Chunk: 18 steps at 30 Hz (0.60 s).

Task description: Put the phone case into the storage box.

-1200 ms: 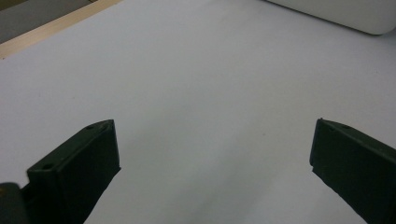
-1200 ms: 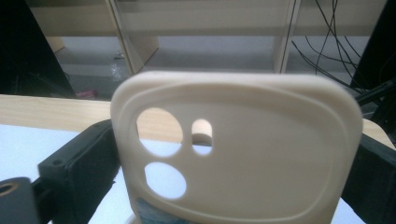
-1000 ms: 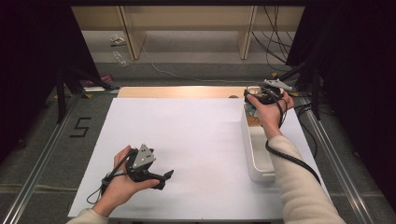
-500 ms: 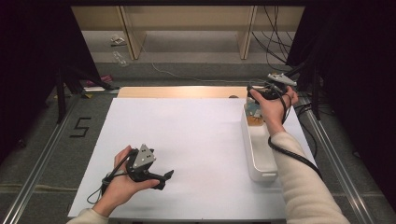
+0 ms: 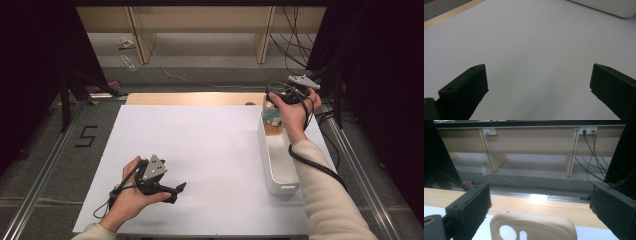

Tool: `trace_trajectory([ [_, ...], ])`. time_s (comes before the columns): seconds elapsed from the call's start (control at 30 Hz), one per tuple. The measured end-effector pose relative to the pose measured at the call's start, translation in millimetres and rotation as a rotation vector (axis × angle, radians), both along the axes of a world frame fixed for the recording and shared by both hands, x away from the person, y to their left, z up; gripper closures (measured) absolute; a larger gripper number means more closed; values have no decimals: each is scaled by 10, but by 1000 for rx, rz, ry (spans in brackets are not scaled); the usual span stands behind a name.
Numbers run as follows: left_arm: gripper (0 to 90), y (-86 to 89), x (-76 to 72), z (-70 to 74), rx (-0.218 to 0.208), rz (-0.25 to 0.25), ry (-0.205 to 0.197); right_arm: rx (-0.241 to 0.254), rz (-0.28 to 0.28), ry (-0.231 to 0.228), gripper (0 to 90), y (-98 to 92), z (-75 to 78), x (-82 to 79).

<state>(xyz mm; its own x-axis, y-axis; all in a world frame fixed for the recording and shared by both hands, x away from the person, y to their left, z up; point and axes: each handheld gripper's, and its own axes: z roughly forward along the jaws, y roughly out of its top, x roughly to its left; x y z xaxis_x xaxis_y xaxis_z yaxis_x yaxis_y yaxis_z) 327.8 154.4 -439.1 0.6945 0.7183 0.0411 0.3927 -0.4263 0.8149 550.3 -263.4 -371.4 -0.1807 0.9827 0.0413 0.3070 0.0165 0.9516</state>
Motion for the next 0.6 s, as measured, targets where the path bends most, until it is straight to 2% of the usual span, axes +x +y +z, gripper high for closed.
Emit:
trace_trajectory([
  [0.17, 9, 2, -1, 6, -3, 2, -3, -2, 6, -9, 62, -12, 47, -29],
  [0.23, 9, 0, 0, 3, -3, 2, -3, 0, 30, -16, 99, -12, 62, -59],
  [0.37, 9, -1, -2, 6, -2, 2, -3, 0, 52, -41, 101, -24, 111, -133],
  [0.6, 9, 3, -1, 11, -2, 9, -6, 1, 101, -42, 108, -1, 126, -308],
])
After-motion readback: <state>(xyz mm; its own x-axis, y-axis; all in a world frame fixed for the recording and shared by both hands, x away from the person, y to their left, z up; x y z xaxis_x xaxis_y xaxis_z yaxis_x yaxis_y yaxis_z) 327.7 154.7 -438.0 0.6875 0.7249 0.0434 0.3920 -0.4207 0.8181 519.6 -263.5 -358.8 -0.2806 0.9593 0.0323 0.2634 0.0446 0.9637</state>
